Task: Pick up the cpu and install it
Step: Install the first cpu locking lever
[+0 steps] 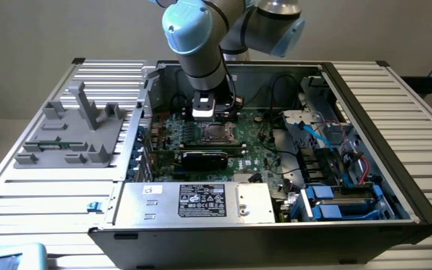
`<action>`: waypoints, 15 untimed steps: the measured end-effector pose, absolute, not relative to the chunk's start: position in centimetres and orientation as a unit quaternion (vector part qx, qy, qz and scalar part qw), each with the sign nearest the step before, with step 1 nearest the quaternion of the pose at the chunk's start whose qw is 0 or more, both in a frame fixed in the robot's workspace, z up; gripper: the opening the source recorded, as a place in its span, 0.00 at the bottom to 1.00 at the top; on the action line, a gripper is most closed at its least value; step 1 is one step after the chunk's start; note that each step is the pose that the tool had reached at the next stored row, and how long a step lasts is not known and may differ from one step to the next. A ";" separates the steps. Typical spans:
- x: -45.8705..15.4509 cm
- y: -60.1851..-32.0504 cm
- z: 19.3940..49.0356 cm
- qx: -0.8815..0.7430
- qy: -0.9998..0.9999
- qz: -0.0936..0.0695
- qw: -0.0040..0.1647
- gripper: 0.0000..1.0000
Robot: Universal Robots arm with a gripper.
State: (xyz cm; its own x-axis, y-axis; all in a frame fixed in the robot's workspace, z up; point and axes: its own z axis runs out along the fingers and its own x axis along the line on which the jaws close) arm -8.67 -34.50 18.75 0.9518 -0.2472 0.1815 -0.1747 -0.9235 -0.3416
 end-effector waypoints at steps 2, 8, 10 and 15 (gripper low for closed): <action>-8.7 -34.5 18.8 -0.974 0.109 -0.111 0.163 0.11; -8.7 -34.5 18.8 -0.974 0.109 -0.111 0.163 0.11; -8.7 -34.5 18.8 -0.974 0.109 -0.111 0.163 0.11; -8.7 -34.6 18.8 -0.974 0.110 -0.111 0.163 0.11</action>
